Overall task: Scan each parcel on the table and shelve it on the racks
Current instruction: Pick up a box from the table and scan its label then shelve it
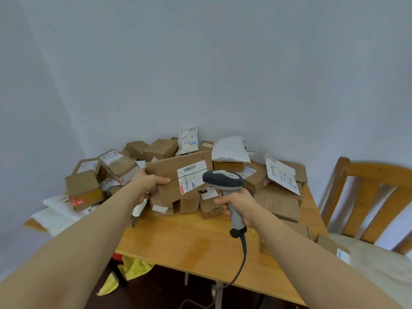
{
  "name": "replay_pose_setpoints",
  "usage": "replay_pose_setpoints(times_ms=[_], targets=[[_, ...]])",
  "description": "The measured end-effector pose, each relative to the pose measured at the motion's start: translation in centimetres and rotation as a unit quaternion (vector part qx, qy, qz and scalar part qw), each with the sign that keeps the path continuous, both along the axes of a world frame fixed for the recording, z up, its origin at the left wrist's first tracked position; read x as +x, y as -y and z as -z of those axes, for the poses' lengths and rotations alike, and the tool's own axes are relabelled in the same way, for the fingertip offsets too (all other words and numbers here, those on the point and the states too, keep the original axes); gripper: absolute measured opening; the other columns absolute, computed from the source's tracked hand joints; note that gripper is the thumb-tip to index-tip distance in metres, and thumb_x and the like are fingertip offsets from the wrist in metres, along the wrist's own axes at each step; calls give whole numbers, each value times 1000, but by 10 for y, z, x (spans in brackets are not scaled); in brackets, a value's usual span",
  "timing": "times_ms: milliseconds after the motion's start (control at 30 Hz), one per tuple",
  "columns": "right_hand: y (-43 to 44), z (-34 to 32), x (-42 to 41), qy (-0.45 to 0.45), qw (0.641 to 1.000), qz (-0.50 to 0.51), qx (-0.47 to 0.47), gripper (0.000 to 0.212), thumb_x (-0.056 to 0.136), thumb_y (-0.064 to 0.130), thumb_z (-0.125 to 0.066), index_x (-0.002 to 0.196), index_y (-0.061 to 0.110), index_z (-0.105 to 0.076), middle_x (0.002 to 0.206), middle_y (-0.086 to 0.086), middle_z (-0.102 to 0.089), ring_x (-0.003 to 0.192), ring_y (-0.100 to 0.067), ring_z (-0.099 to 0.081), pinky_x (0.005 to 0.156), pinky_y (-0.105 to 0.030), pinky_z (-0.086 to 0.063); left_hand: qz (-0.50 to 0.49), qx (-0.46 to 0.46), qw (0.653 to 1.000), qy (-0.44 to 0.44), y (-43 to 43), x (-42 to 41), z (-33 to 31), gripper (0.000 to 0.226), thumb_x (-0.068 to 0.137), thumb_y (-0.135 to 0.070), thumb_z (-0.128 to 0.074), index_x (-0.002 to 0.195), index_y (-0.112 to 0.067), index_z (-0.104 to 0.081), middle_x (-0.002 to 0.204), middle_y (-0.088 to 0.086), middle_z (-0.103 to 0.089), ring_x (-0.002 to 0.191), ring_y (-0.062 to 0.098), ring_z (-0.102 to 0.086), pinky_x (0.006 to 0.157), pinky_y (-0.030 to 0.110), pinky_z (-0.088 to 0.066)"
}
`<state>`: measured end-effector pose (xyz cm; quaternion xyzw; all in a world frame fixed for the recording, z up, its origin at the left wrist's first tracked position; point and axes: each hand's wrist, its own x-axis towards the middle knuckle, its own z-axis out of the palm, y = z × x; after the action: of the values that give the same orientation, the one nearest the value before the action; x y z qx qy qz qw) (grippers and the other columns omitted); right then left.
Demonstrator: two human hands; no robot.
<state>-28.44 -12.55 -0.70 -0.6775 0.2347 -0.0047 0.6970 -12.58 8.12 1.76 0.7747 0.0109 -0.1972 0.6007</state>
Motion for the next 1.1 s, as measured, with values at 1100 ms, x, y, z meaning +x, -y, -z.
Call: replay_pose_setpoints(times_ms=[1100], targets=[[-114, 75, 18, -132, 970, -13, 202, 29, 86, 19, -71, 109, 7, -58, 93, -12, -62, 81, -25, -59, 64, -36, -50, -201, -143, 951, -185, -189, -133, 64, 27, 86, -30, -65, 107, -12, -64, 104, 9, -66, 91, 22, -64, 70, 34, -51]])
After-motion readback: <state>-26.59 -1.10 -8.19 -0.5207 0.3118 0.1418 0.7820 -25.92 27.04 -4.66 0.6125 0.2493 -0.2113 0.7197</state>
